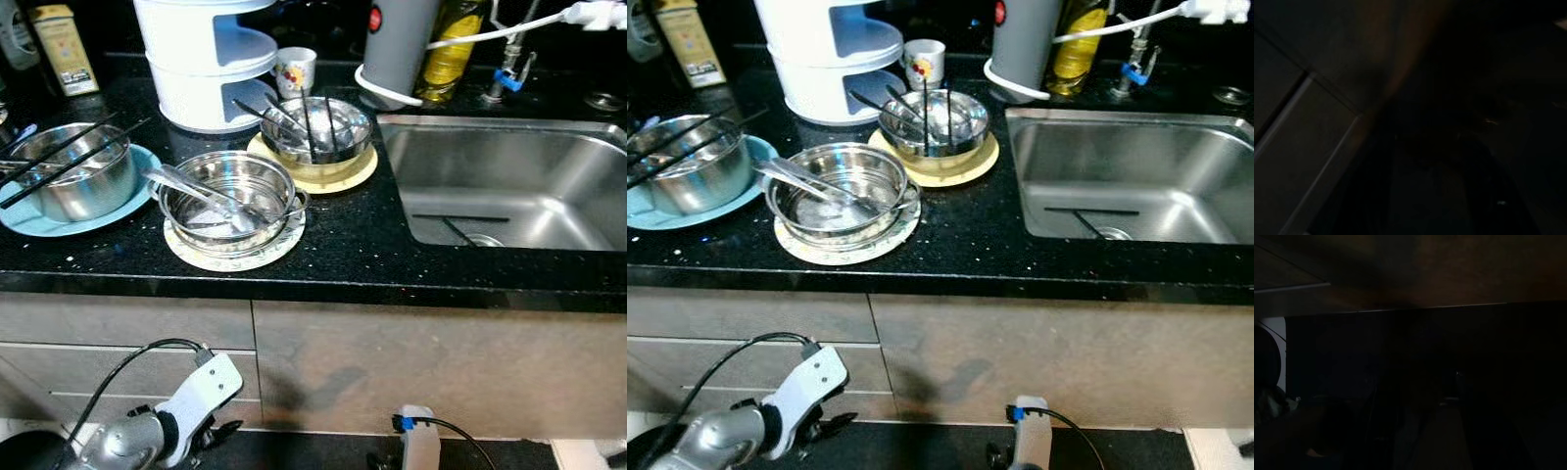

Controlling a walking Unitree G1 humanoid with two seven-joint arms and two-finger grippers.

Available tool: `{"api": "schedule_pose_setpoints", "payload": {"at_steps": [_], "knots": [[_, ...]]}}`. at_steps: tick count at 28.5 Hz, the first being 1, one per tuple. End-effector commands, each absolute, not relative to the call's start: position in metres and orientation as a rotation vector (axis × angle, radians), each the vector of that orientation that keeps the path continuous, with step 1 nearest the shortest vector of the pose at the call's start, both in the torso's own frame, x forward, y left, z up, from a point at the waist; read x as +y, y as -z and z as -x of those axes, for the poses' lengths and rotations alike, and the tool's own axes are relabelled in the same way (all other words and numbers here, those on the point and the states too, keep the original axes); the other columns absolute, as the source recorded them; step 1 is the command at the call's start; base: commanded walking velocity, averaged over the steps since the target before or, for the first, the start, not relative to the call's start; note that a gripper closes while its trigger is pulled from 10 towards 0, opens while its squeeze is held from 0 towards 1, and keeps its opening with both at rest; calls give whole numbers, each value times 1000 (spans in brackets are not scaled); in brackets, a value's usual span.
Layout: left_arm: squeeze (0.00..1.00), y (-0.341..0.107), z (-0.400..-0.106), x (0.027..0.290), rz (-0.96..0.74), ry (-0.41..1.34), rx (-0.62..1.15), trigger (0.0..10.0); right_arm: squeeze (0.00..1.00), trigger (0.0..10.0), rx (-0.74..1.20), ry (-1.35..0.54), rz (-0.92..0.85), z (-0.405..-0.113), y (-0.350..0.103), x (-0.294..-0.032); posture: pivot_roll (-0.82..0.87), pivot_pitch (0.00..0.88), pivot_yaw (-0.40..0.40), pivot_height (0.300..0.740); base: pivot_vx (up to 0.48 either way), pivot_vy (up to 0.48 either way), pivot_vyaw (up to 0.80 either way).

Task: Kitchen organization

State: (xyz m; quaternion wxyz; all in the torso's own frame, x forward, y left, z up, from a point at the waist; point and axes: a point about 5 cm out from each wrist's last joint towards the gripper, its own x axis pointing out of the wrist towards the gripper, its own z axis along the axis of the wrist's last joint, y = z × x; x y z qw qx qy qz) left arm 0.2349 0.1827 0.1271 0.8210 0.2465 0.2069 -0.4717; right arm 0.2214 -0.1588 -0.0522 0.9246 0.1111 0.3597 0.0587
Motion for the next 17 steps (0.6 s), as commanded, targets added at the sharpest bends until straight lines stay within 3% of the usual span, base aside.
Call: {"api": "schedule_pose_setpoints", "payload": {"at_steps": [1,6,9,17], "knots": [[0,-163,-234,179,-492,1085,387,10000,0,10000,756,-138,-235,-217,55,-157,-69,181,-31,740,0,0,0],[0,-205,-243,183,-505,1111,306,10000,0,10000,742,-195,-234,-220,52,-152,-69,172,-33,740,0,0,0],[0,-268,-248,185,-544,1143,140,10000,0,10000,731,-239,-223,-222,50,-149,-69,169,-33,740,0,0,0],[0,-358,-250,195,-552,1123,-153,10000,0,10000,731,-278,-231,-221,49,-148,-58,170,-39,740,0,0,0]]}}
